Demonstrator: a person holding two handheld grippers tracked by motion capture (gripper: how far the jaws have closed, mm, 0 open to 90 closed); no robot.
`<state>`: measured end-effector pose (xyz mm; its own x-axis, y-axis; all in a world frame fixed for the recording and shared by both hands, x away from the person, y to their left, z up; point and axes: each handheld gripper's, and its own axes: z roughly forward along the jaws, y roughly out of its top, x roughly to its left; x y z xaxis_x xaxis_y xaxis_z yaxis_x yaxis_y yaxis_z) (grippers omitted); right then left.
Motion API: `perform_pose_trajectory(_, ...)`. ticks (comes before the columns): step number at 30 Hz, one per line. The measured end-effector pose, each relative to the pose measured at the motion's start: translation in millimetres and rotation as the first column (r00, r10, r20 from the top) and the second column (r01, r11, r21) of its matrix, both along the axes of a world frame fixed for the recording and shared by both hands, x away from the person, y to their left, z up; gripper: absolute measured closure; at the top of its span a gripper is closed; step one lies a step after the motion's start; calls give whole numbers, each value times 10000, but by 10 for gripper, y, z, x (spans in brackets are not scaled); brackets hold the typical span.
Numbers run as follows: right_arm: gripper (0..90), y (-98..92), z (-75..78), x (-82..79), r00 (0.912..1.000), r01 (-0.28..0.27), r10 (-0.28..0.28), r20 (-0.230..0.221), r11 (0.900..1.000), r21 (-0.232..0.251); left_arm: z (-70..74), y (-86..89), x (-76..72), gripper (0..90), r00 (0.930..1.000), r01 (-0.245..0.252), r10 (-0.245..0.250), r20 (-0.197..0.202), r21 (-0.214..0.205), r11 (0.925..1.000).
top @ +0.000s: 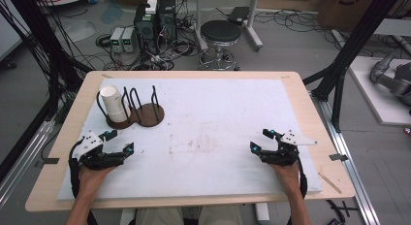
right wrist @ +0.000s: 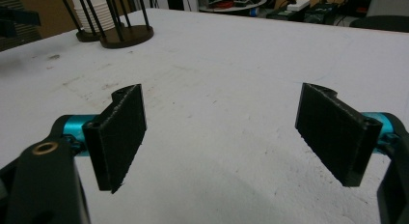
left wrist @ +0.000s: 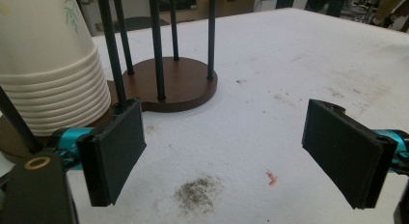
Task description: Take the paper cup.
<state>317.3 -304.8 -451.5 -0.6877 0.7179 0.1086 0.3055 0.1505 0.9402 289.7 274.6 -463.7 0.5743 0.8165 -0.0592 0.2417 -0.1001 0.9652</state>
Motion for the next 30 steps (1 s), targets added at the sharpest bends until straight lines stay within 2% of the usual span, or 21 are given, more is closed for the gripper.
perform_pose_trajectory(12,187,3,0,3,10000,-54,54,56,10000,-61,4,8,6,150,10000,-78,77,-61,-49,10000)
perform_pose_trajectory(15,187,0,-1,4,9999,-69,69,121,10000,-52,8,18,14,149,9998,-101,99,-143,-177,9998)
perform_pose_trajectory(17,187,0,0,-5,9999,-59,60,82,10000,-19,19,29,22,149,9995,-55,40,-307,-494,9988)
perform_pose_trajectory(19,187,0,0,-5,9999,-76,76,77,10000,-4,49,31,23,149,9998,-9,-2,-183,-645,9979)
perform_pose_trajectory(20,187,-1,0,-5,9999,-78,78,70,10000,-1,85,27,25,149,10000,2,-3,-28,-567,9984)
perform_pose_trajectory(23,187,-2,-1,-1,9999,-102,102,47,9999,11,162,31,36,149,9999,118,-113,95,-559,9984)
perform_pose_trajectory(27,187,-1,-1,4,9999,-105,105,71,9999,-32,299,76,63,145,9988,407,-382,297,-878,9953)
perform_pose_trajectory(30,187,7,1,7,9999,-99,99,-30,9999,-89,376,100,94,143,9985,505,-483,275,-822,9953)
